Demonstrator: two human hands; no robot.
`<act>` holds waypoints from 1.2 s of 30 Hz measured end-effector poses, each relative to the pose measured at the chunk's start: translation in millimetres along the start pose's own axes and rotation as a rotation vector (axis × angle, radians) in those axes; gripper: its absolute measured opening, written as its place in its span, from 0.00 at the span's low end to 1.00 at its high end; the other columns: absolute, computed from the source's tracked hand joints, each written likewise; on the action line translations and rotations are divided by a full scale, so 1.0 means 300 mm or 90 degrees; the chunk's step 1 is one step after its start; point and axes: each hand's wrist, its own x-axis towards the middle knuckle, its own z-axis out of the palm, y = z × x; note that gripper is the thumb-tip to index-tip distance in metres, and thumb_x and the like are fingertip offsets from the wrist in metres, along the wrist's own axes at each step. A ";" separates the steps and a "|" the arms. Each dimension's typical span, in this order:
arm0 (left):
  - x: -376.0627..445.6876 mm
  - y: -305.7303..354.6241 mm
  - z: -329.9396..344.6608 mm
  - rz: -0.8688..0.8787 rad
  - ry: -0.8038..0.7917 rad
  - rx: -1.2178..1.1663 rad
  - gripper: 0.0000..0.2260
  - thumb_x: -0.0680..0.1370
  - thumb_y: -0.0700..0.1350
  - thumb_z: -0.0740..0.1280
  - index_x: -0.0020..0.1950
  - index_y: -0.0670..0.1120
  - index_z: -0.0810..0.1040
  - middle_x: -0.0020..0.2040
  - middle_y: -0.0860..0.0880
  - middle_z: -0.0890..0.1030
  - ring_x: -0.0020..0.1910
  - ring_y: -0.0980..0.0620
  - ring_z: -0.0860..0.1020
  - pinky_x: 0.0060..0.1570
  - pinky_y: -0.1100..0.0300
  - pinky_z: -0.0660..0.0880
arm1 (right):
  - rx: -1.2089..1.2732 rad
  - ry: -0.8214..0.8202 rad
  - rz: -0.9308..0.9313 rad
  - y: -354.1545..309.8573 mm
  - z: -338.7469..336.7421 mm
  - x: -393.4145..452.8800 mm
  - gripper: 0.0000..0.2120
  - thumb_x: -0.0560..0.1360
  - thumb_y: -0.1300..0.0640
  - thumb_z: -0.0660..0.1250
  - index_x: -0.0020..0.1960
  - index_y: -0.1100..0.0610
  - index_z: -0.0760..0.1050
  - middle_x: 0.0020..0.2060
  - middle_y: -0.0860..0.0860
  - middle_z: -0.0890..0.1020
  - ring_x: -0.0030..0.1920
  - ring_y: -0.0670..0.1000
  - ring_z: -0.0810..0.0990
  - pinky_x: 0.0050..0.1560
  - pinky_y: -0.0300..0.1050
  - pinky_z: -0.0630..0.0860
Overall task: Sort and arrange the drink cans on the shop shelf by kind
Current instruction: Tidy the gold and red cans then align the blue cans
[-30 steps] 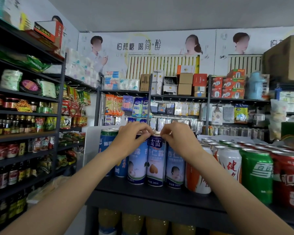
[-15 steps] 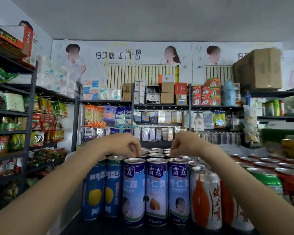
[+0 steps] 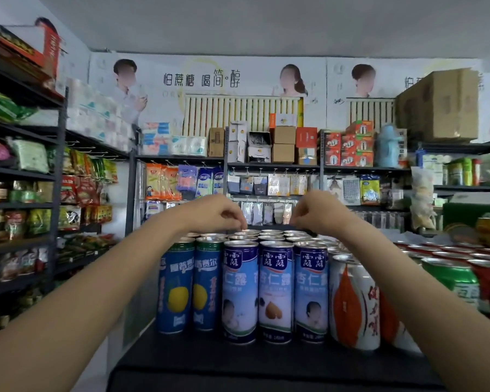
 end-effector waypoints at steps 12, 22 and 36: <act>-0.283 -0.158 0.031 -0.064 0.237 0.008 0.06 0.77 0.45 0.65 0.47 0.45 0.80 0.44 0.53 0.80 0.44 0.56 0.77 0.47 0.63 0.73 | -0.119 0.067 -0.126 -0.350 0.231 -0.079 0.09 0.78 0.59 0.60 0.54 0.56 0.78 0.51 0.52 0.80 0.56 0.54 0.75 0.64 0.53 0.61; -0.322 -0.172 0.021 -0.054 0.214 -0.154 0.02 0.75 0.40 0.68 0.43 0.45 0.76 0.43 0.50 0.79 0.47 0.52 0.78 0.50 0.61 0.74 | -0.010 0.060 -0.080 -0.392 0.202 -0.082 0.06 0.76 0.60 0.64 0.44 0.55 0.79 0.42 0.48 0.81 0.48 0.50 0.78 0.65 0.57 0.64; -0.357 -0.194 0.003 -0.027 0.164 -0.206 0.06 0.76 0.39 0.66 0.41 0.48 0.74 0.44 0.52 0.78 0.45 0.57 0.77 0.47 0.67 0.73 | 0.066 -0.006 -0.113 -0.394 0.170 -0.112 0.04 0.74 0.62 0.67 0.42 0.56 0.78 0.44 0.51 0.82 0.47 0.50 0.79 0.53 0.44 0.73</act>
